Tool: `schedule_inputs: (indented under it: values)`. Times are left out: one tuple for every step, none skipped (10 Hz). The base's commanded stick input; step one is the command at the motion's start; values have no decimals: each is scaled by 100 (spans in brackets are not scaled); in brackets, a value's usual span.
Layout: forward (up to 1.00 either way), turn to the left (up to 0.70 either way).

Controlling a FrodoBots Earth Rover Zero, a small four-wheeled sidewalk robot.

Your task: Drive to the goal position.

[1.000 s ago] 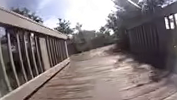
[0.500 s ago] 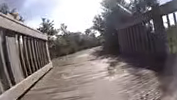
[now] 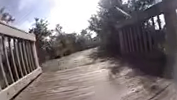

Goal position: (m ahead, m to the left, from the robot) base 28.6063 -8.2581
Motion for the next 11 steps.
schedule_inputs:
  values:
    - [85, 0]
    - [85, 0]
    - [85, 0]
    - [85, 0]
    - [85, 0]
    - [85, 8]
    - [85, 34]
    - [85, 34]
    - [85, 16]
    - [85, 0]
    - [85, 0]
